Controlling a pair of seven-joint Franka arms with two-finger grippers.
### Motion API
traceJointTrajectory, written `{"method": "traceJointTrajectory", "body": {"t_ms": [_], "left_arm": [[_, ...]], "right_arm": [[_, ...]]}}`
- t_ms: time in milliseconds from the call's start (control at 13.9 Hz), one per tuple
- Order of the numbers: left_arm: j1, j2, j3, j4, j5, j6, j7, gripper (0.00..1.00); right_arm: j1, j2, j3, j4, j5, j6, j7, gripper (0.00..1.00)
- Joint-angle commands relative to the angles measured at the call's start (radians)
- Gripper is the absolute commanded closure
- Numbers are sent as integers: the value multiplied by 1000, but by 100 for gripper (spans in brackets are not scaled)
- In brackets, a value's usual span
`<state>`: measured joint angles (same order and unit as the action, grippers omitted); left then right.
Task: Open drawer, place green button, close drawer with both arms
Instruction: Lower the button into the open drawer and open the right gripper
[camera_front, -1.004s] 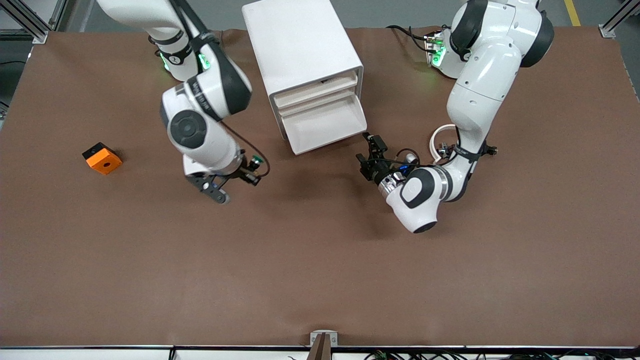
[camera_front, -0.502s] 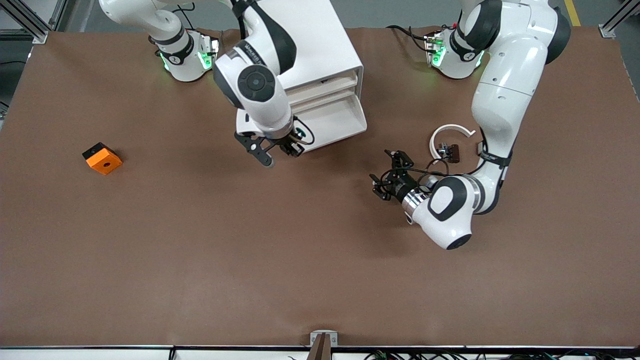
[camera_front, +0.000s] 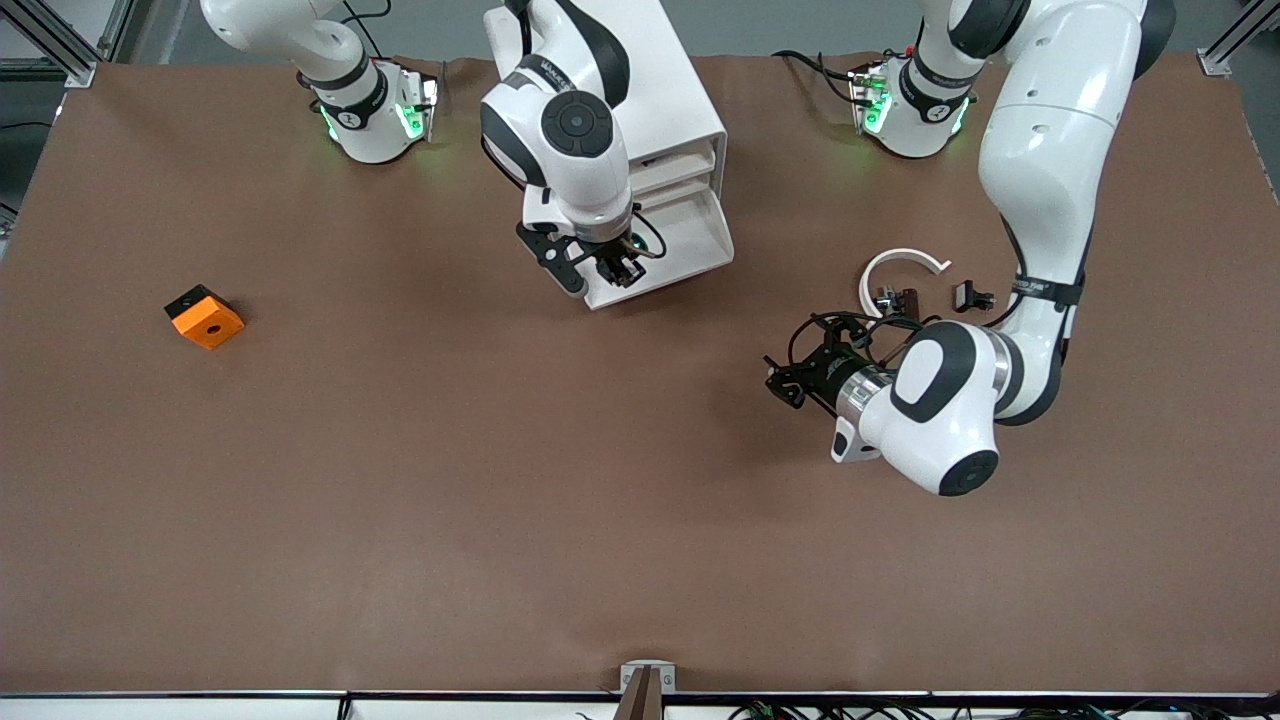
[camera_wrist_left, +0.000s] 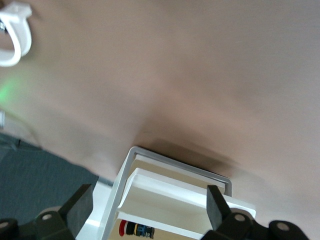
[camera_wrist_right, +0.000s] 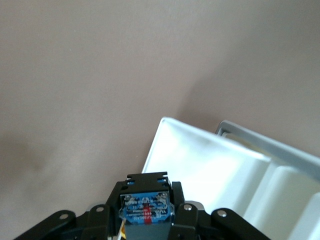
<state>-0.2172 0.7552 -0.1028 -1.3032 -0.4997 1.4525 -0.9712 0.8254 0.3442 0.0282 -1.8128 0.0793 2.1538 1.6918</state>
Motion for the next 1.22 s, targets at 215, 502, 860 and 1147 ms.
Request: {"method": "traceJointTrajectory", "body": {"t_ms": [215, 502, 860, 1147], "left_arm": [[-16, -135, -9, -27, 119, 166, 98, 0], [-51, -151, -11, -39, 165, 253, 100, 0], [-112, -154, -11, -111, 256, 425, 98, 0], [-136, -177, -9, -172, 271, 522, 95, 0]], "right_arm": [[83, 48, -10, -34, -13, 89, 78, 100], [113, 68, -8, -33, -13, 129, 103, 100], [144, 119, -8, 4, -10, 143, 104, 100], [166, 165, -8, 33, -3, 167, 123, 100]]}}
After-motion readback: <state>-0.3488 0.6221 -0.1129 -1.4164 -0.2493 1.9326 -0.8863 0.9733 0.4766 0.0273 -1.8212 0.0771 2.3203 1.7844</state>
